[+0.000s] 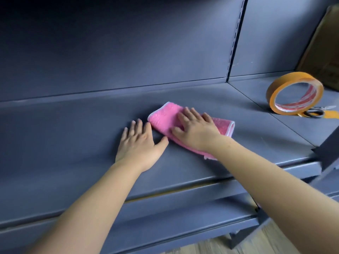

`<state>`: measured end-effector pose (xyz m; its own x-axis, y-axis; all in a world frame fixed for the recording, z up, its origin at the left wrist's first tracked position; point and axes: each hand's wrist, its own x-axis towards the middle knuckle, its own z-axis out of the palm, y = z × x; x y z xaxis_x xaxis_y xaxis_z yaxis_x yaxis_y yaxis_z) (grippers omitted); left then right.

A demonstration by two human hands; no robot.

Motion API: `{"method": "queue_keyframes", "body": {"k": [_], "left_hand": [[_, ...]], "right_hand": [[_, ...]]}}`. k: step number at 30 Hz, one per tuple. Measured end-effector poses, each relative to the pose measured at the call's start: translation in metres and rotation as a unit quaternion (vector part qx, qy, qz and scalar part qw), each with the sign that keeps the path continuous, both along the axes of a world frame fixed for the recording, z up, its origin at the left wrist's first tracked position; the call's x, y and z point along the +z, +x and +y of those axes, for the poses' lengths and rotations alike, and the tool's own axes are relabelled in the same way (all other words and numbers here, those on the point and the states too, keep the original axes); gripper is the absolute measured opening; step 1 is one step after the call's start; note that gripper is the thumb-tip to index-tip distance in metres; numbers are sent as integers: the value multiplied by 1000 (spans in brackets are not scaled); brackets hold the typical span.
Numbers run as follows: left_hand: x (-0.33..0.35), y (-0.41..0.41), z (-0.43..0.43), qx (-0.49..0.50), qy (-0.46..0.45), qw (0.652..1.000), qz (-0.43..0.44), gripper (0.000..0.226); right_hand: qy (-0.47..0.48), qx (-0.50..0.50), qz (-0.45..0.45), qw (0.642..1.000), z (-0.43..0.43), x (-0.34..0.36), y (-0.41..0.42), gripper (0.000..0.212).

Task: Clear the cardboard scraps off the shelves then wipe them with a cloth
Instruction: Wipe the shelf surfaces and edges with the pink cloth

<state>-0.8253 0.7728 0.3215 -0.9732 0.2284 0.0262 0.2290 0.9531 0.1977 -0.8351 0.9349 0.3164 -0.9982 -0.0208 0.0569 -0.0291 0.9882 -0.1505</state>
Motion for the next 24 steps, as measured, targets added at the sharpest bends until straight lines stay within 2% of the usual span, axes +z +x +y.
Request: {"method": "queue_keyframes", "body": {"k": [2, 3, 7, 10, 13, 17, 19, 20, 22, 23, 24], "left_hand": [[0, -1, 1, -2, 0, 1000, 2, 70], [0, -1, 1, -3, 0, 1000, 2, 70], [-1, 0, 2, -4, 3, 1000, 1, 69], [-1, -1, 2, -9, 7, 1000, 5, 69], [-1, -1, 2, -5, 8, 1000, 1, 70], [2, -4, 0, -8, 40, 999, -2, 75], [7, -3, -3, -16, 84, 996, -37, 72], [11, -4, -7, -20, 120, 990, -69, 69], [19, -5, -23, -10, 184, 977, -105, 60], [21, -8, -34, -3, 181, 980, -88, 56], [21, -12, -47, 1, 141, 989, -50, 54]], "right_hand": [[7, 34, 2, 999, 11, 2, -2, 64], [11, 18, 3, 1000, 26, 4, -8, 60], [16, -168, -21, 985, 92, 16, -46, 52], [9, -212, -48, 976, 92, 16, -78, 58], [-4, -166, -46, 985, 48, 20, -106, 58], [26, 60, -33, 997, -59, 15, -109, 55], [22, 129, -36, 991, -69, 10, -104, 56], [15, 123, -31, 992, -57, 11, -106, 56], [3, 36, -37, 999, -21, 13, -109, 56], [3, -18, -50, 999, -8, 15, -108, 55], [7, -56, -64, 996, -2, 17, -108, 54]]}}
